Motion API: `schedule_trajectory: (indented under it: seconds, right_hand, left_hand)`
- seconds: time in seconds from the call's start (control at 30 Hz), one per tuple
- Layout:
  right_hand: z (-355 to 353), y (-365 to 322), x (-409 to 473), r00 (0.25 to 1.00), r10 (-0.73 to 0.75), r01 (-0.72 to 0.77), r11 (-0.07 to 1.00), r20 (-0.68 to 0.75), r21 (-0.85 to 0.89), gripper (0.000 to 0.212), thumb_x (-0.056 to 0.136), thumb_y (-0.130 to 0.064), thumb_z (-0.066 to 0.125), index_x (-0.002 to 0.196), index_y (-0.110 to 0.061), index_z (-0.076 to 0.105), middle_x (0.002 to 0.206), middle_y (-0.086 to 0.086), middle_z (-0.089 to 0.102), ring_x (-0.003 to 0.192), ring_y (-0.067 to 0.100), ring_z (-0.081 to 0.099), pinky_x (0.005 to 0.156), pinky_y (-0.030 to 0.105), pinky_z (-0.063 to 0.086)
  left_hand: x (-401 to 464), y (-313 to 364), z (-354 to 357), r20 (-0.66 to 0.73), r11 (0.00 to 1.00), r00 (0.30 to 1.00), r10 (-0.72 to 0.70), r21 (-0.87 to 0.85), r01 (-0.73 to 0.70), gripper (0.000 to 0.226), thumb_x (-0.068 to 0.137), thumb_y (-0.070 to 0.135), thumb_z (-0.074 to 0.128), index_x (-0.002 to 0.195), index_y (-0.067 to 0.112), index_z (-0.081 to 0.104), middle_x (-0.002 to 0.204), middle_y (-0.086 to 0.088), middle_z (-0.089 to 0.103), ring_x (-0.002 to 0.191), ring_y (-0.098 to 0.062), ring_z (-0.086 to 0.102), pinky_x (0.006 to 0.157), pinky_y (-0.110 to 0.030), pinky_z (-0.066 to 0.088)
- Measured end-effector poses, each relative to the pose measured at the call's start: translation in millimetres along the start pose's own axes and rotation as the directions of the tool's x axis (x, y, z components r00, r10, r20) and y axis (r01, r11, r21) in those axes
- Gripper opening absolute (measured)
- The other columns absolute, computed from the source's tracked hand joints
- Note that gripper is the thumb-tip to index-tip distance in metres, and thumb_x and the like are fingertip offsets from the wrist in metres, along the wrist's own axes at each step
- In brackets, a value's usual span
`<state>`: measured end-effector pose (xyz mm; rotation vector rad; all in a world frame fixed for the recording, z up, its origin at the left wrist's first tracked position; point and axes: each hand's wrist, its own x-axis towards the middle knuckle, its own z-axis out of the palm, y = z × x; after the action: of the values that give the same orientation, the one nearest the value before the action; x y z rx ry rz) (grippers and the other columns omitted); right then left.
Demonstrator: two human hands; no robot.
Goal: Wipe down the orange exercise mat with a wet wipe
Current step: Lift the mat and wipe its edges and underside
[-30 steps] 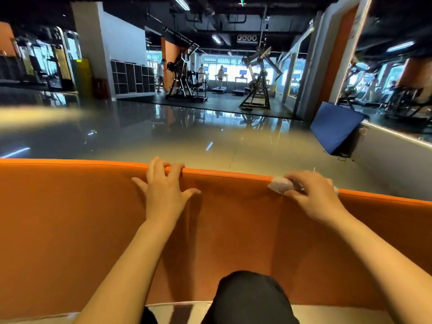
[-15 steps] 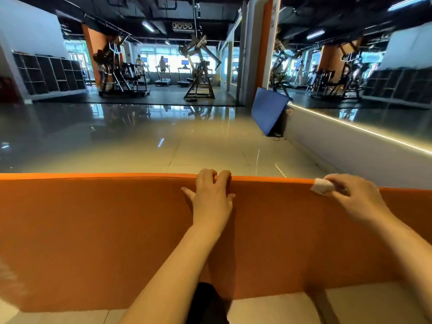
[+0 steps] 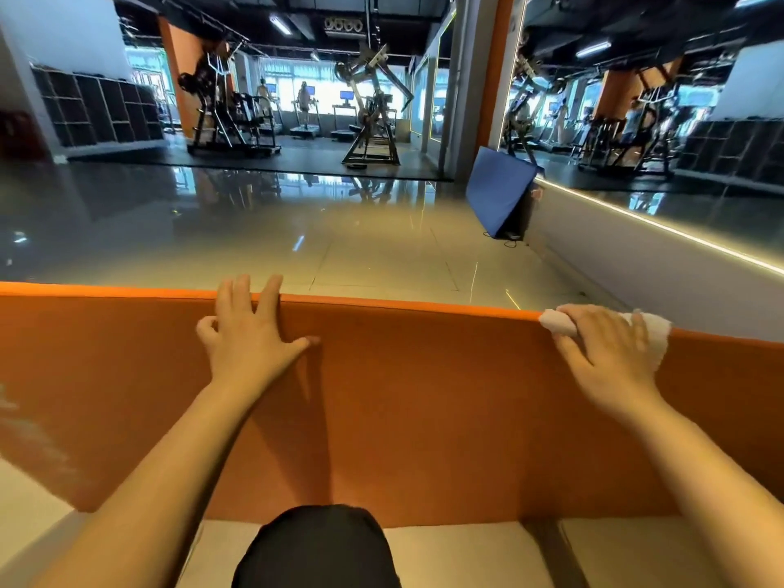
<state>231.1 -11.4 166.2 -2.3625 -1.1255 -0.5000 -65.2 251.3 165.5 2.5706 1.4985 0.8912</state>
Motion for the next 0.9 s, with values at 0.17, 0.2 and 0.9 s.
schedule_trajectory:
  seconds: [0.17,0.2,0.9]
  right_hand:
    - [35,-112,2,0.993,-0.11,0.11,0.994,0.04,0.0,0.045,0.101,-0.05,0.031,0.134,-0.024,0.049,0.137,0.001,0.051,0.133,0.021,0.04,0.119,0.049,-0.003]
    - [43,-136,3,0.991,-0.123,0.124,0.992,0.056,-0.007,0.044,0.101,-0.049,0.032,0.135,-0.025,0.047,0.139,0.001,0.049,0.135,0.02,0.037,0.119,0.048,-0.004]
    - [96,-238,11,0.913,-0.396,0.408,0.897,-0.102,0.171,0.042,0.097,-0.055,0.03,0.111,-0.028,0.06,0.107,-0.009,0.061,0.107,0.014,0.051,0.104,0.034,0.021]
  left_hand:
    - [-2,-45,-4,-0.075,0.994,0.992,0.096,0.059,-0.092,0.088,0.075,0.057,0.076,0.148,0.025,0.04,0.151,-0.009,0.038,0.145,-0.028,0.026,0.112,-0.069,0.009]
    - [-6,-51,-1,-0.102,0.991,0.987,0.124,0.065,-0.118,0.088,0.074,0.051,0.079,0.148,0.023,0.042,0.151,-0.012,0.039,0.145,-0.032,0.026,0.111,-0.069,0.012]
    - [5,-176,-17,-0.315,0.999,0.949,-0.025,-0.029,0.017,0.069,0.084,0.057,0.066,0.14,0.021,0.052,0.151,-0.01,0.043,0.145,-0.034,0.027,0.106,-0.075,0.012]
